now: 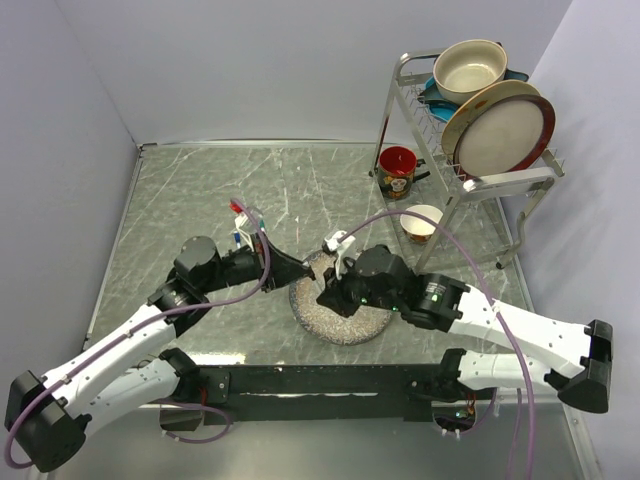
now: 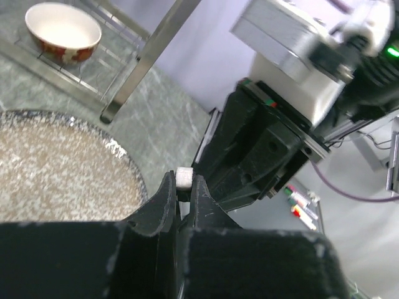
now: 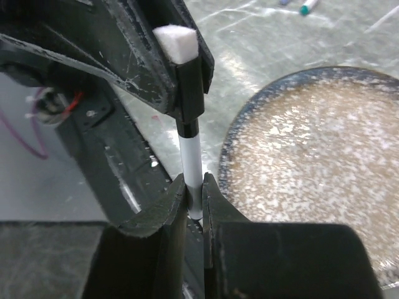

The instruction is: Insert the pens into the pen caps

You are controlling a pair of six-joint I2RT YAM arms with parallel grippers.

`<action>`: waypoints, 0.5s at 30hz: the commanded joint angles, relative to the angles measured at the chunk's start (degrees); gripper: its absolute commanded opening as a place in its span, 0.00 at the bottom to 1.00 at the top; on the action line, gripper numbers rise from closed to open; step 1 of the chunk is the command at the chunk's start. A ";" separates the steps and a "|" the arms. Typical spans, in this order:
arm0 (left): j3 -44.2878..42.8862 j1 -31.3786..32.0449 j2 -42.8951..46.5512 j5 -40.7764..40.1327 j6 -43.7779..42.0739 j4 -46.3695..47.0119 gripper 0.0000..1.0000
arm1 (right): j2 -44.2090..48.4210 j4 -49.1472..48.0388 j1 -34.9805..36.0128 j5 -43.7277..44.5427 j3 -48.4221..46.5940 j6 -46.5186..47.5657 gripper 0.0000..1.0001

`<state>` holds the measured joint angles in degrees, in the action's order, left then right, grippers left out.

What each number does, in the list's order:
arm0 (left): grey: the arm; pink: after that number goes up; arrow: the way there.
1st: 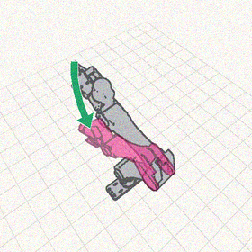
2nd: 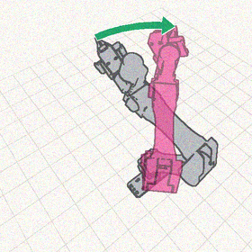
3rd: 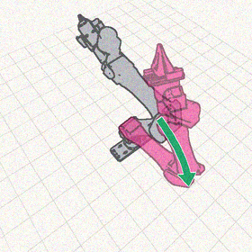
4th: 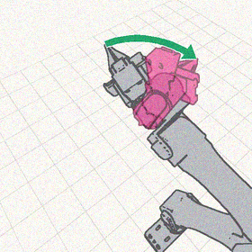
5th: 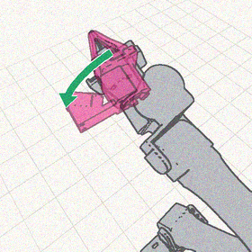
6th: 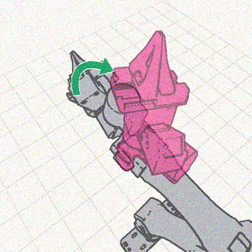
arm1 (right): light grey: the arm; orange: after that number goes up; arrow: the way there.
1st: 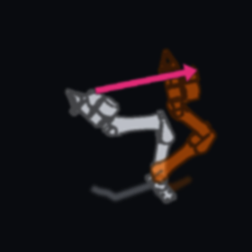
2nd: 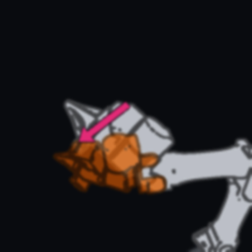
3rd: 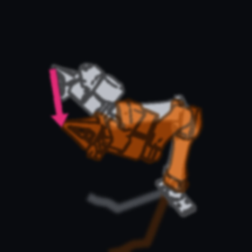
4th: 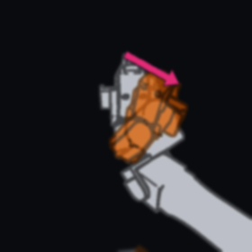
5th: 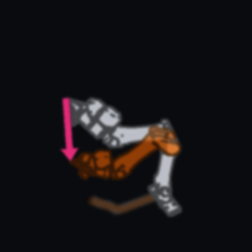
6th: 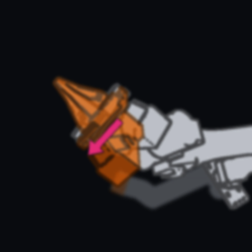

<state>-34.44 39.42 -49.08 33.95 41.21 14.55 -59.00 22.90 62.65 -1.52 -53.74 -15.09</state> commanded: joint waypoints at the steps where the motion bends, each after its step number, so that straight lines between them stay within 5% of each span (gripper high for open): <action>1: 5.78 5.93 -1.19 15.97 6.51 -5.41 0.01 | 2.84 -37.57 -8.32 -4.00 -6.38 -2.57 0.00; 9: 8.77 8.04 -4.71 19.57 9.15 2.42 0.01 | -0.23 -42.06 -12.29 -18.52 -6.47 -1.00 0.00; 15: 2.02 7.95 -5.24 14.15 2.32 -10.98 0.01 | -0.59 -36.43 -12.20 -18.17 -5.96 1.12 0.00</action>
<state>-31.79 41.60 -51.90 32.71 45.34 27.86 -61.12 18.28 52.99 -25.21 -53.49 -15.90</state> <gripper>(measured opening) 0.058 0.167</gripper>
